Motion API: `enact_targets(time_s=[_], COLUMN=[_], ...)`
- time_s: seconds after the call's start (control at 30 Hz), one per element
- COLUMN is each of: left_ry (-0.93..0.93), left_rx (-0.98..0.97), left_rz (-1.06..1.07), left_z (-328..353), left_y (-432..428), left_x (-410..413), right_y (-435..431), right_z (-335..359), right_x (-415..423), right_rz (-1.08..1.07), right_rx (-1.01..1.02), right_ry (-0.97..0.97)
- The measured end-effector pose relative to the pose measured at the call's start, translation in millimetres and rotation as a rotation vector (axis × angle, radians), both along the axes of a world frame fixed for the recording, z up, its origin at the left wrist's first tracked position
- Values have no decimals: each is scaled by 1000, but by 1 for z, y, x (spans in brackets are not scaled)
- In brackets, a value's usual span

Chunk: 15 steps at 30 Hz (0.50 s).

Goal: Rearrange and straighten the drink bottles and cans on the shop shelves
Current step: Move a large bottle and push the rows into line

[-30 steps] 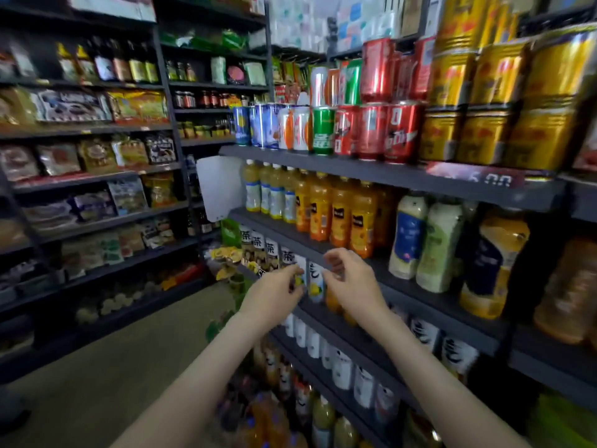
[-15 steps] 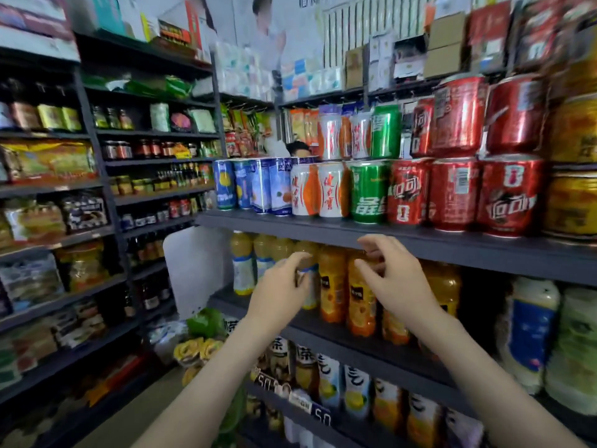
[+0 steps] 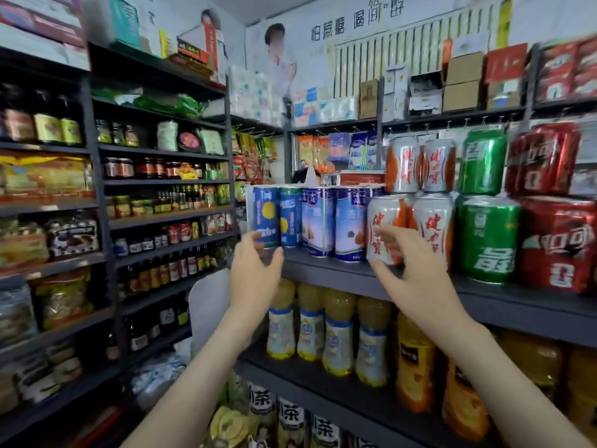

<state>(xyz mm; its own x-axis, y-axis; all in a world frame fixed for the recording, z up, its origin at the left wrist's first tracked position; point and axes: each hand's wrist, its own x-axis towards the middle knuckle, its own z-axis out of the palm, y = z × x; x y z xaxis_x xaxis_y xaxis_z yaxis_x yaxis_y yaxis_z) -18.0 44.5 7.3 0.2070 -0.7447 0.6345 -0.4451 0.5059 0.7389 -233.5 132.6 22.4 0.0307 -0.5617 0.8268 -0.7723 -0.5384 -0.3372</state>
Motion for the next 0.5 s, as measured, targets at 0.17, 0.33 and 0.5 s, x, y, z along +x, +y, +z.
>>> enact_targets(time_s=[0.17,0.33,0.5], left_ry=[-149,-225,-228], left_rx=[30,166,190], left_rz=[49,-30,-105], left_z=[24,44,43], left_y=[-58,-102,-126], left_x=[37,44,38], right_y=[-42,-76,-100], right_z=[5,13,26], right_x=[41,64,65], right_rz=[-209,-428,-645], right_rx=[-33,-141,-116], right_ry=[36,183,262])
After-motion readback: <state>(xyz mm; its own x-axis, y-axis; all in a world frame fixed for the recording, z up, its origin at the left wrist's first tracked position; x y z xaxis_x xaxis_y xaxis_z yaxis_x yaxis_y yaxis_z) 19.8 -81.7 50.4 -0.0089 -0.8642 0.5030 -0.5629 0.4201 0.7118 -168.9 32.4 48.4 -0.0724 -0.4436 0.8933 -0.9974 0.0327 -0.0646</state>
